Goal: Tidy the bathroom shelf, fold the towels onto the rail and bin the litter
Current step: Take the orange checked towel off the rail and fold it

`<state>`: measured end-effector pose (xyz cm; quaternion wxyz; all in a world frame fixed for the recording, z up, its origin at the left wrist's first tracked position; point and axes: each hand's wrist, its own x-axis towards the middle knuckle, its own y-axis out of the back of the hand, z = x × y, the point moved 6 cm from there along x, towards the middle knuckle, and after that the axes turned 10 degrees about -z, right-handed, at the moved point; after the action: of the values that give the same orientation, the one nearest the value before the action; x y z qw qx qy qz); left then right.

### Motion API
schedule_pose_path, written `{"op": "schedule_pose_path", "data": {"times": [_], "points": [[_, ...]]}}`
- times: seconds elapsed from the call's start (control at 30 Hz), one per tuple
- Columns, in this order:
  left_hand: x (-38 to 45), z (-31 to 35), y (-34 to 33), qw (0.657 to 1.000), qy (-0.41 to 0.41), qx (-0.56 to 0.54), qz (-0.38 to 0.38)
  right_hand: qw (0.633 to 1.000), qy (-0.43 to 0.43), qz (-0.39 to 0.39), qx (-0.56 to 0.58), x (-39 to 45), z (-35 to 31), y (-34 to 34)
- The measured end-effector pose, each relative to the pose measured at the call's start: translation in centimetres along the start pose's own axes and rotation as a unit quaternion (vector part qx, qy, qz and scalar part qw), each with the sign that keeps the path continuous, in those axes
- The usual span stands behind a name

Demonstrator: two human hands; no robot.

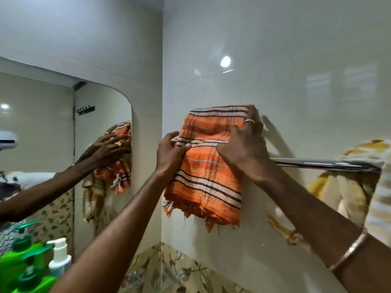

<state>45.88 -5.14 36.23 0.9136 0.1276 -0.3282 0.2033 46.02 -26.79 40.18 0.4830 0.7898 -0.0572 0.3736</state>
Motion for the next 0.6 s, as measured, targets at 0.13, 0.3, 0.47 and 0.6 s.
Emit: {"op": "schedule_pose_path", "data": {"times": [0.13, 0.3, 0.47, 0.6], "points": [[0.8, 0.2, 1.1, 0.994, -0.028, 0.093, 0.048, 0.968, 0.170, 0.134, -0.124, -1.2, -3.7, -0.1], [0.8, -0.3, 1.7, 0.981, -0.019, 0.158, 0.115, 0.975, 0.140, -0.155, -0.077, 1.9, -5.0, -2.9], [-1.1, -4.1, 0.5, 0.984, 0.078, -0.004, 0.161, 0.941, 0.089, -0.313, -0.095, 3.9, -4.8, -3.3], [-1.5, -6.3, -1.9, 0.976, 0.100, -0.184, 0.060, 0.916, 0.026, -0.399, -0.019, 4.4, -3.9, -3.9]]}}
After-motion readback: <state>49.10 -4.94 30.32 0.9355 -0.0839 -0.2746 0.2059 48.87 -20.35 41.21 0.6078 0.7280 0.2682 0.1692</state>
